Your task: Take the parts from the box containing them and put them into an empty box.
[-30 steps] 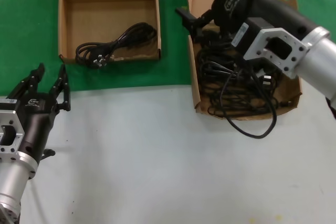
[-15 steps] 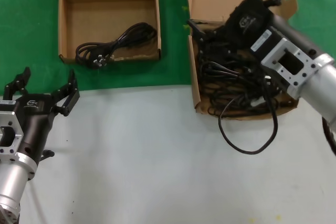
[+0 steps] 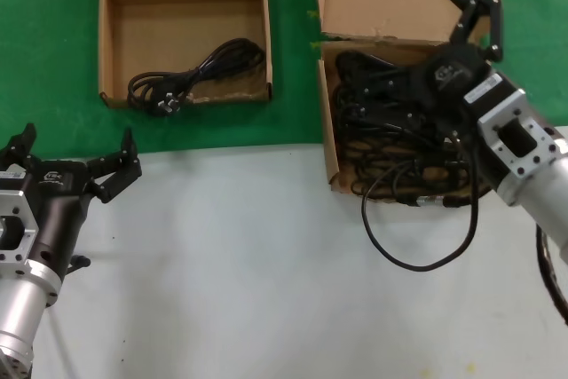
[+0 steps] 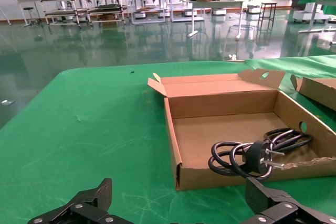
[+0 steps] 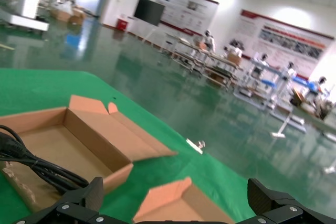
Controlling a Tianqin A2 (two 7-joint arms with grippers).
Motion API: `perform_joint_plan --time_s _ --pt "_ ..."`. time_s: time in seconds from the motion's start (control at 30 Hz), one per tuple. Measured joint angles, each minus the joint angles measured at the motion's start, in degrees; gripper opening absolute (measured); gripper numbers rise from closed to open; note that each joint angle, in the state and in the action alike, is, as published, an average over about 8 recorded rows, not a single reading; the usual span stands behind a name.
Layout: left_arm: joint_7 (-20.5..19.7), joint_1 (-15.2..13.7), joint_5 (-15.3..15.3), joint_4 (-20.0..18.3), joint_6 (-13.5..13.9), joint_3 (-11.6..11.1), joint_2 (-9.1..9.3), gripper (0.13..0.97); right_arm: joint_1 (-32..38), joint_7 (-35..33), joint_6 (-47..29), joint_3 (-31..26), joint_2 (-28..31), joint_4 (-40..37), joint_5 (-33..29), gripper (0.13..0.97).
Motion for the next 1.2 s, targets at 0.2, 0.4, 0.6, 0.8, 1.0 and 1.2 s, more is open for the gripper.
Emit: perform_joint_plan --time_s 0.2,0.4,0.6,0.8,1.0,1.2 --pt "0.1 0.1 -0.11 0.02 -0.12 -0.04 0.0 0.869 -2.77 1.12 2.03 1.22 -0.6 -0.9 2.76 0.966" --pt "0.2 0.19 -0.23 0.05 -0.23 -0.07 0.0 0.925 -5.58 2.23 4.07 2.45 -1.2 -1.8 5.51 0.966" --pt "0.3 0.28 -0.34 0.07 -0.35 -0.11 -0.01 0.963 -8.37 3.35 6.1 3.68 -1.8 -2.71 8.27 0.966" --pt "0.4 0.38 -0.46 0.09 -0.46 -0.15 -0.01 0.965 -11.19 4.46 8.14 4.92 -2.41 -3.61 11.03 0.966" --pt "0.5 0.48 -0.57 0.12 -0.58 -0.18 -0.01 0.966 -13.98 5.58 10.17 6.15 -3.01 -4.52 13.78 0.966" --pt "0.57 0.55 -0.66 0.14 -0.67 -0.21 -0.01 0.966 -16.15 6.45 11.75 7.1 -3.48 -5.22 15.92 0.966"
